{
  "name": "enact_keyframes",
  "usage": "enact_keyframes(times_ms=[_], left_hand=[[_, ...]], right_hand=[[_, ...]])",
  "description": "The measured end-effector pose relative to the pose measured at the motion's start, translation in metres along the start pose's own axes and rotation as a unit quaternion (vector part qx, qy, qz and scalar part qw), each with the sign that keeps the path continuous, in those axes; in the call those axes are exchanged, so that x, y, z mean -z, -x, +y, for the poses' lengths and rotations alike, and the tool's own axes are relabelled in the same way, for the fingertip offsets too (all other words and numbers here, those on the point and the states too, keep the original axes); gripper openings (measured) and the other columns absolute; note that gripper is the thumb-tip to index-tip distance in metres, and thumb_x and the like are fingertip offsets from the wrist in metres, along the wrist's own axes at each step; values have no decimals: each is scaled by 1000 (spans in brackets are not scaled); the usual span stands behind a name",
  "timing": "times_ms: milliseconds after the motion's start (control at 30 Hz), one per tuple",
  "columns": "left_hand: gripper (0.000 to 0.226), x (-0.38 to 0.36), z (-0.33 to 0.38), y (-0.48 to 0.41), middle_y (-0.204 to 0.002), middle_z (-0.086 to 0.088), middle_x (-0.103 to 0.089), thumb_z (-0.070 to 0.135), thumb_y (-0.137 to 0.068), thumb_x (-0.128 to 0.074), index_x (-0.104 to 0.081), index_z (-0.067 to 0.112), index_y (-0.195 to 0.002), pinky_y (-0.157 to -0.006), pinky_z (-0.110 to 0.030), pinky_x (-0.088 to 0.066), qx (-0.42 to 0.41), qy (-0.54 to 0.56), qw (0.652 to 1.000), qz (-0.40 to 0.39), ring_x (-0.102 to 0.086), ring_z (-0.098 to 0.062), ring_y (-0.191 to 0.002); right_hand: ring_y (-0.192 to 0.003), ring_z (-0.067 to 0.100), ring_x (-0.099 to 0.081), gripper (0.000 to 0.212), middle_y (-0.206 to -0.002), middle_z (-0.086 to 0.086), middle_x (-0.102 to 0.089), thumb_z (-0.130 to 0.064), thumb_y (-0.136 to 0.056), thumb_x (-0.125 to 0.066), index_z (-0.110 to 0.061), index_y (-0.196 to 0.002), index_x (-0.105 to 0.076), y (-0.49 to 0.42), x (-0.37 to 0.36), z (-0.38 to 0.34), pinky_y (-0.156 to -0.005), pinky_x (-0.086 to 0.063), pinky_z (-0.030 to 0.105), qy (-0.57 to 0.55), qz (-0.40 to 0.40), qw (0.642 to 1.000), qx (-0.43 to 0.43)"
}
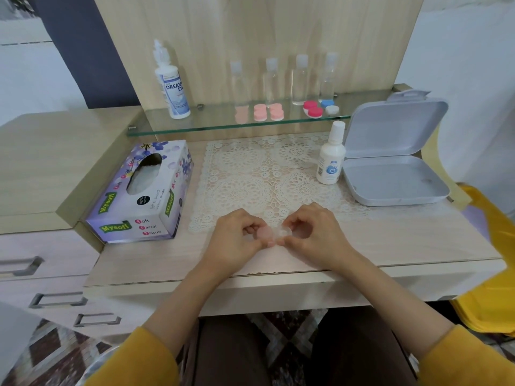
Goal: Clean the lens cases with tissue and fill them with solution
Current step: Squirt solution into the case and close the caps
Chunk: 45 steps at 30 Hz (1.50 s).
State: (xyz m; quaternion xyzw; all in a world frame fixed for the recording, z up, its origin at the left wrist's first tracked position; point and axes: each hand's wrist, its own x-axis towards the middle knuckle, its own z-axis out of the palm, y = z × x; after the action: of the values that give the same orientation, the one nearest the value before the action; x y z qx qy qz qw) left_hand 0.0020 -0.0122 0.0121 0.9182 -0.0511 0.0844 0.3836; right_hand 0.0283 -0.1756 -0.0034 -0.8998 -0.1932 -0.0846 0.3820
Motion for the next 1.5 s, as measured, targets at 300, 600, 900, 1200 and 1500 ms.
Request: enact_keyframes(times_ms=[300,600,900,1200,1500], left_hand=[[39,4,2,-5,-87,2,-62,18,-63,-83,-70,14,-99,-72,-11,-44,30,10,998,-53,-56,-8,-76],[24,0,3,-6,-77,6,-58,15,-62,-83,-72,12,-83,-65,-10,-41,0,-9,1000,-8,-52,-4,-68],[29,-5,-7,0,-78,13,-59,16,-60,-84,-71,18,-86,-71,-7,-41,-5,58,998,17,-53,7,-72],[42,-3,-17,2,-88,11,-60,14,-64,-82,-69,17,-104,-78,-5,-39,-37,58,998,0,-55,-3,-89],[33,-4,-20,1,-88,8,-61,14,-70,-78,-70,16,-102,-77,-4,-39,-52,59,997,1,-56,-5,-89]], right_hand=[[-79,11,-48,24,-77,-6,-61,-28,-63,-80,-14,-80,-70,0,3,-2,-72,-29,15,-2,-4,1000,-2],[-79,12,-49,26,-74,-8,-59,-31,-61,-84,-16,-76,-68,-1,3,-1,-72,-34,19,-21,-1,1000,-14],[-86,12,-47,31,-85,-5,-62,-33,-66,-79,-17,-91,-70,-1,7,1,-73,-29,9,11,-25,1000,-9],[-74,5,-51,22,-91,-3,-59,-20,-71,-76,-15,-91,-71,1,37,9,-74,-41,21,73,-96,993,0],[-67,0,-43,17,-94,2,-56,-6,-82,-57,-10,-98,-62,-6,37,2,-66,-33,18,104,-119,987,26]])
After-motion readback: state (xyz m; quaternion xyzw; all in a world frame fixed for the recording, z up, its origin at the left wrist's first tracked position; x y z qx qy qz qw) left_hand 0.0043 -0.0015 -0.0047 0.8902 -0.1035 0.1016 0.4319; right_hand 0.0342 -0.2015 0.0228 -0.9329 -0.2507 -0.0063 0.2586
